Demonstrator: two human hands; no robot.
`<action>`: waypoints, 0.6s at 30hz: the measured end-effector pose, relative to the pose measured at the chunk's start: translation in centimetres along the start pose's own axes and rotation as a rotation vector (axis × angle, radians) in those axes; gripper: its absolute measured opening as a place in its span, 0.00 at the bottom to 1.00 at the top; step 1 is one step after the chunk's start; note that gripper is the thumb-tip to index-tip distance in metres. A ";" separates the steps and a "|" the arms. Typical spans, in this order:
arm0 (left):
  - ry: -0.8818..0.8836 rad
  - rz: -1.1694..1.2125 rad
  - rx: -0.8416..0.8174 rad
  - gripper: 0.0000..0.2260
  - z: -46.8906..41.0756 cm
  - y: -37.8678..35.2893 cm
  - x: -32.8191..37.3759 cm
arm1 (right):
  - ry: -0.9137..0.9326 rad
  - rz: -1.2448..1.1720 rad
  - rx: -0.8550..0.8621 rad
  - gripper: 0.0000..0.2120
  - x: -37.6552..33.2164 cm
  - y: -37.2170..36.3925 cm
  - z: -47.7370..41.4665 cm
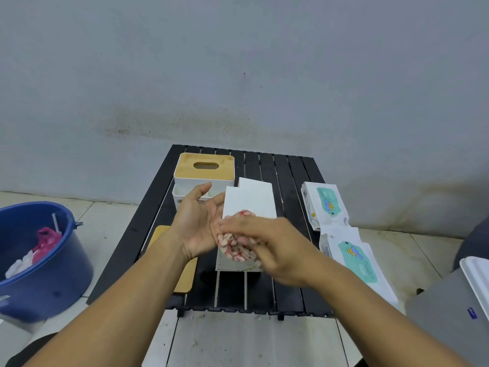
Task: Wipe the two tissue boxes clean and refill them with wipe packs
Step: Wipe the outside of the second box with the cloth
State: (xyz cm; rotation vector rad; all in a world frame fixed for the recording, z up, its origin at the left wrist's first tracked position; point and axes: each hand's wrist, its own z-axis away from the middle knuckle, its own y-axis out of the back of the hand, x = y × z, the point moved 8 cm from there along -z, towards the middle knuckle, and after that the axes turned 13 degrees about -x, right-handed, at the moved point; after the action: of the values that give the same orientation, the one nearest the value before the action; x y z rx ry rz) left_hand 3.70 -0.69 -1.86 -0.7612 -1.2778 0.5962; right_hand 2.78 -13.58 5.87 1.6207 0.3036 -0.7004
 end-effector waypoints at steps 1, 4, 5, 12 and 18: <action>-0.005 0.010 0.005 0.31 0.0 0.0 0.0 | -0.016 -0.138 0.051 0.22 -0.1 1.2 0.1; -0.014 0.025 -0.006 0.31 -0.1 0.1 0.0 | -0.023 -0.548 0.255 0.13 0.4 5.2 -0.1; -0.014 0.027 -0.019 0.31 -0.1 0.0 -0.1 | -0.050 -0.595 0.291 0.14 0.9 6.0 -0.4; -0.006 0.017 0.007 0.28 0.1 -0.1 -0.2 | -0.345 0.035 0.265 0.27 2.6 5.6 -2.6; -0.025 0.102 -0.002 0.29 -0.1 0.3 -0.6 | -0.371 0.420 -0.118 0.25 3.5 0.0 -5.6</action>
State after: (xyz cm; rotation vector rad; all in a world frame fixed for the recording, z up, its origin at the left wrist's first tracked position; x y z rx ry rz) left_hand 3.72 -0.98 -2.45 -0.8268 -1.2677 0.6886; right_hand 6.98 -8.89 4.03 1.3504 -0.2553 -0.6278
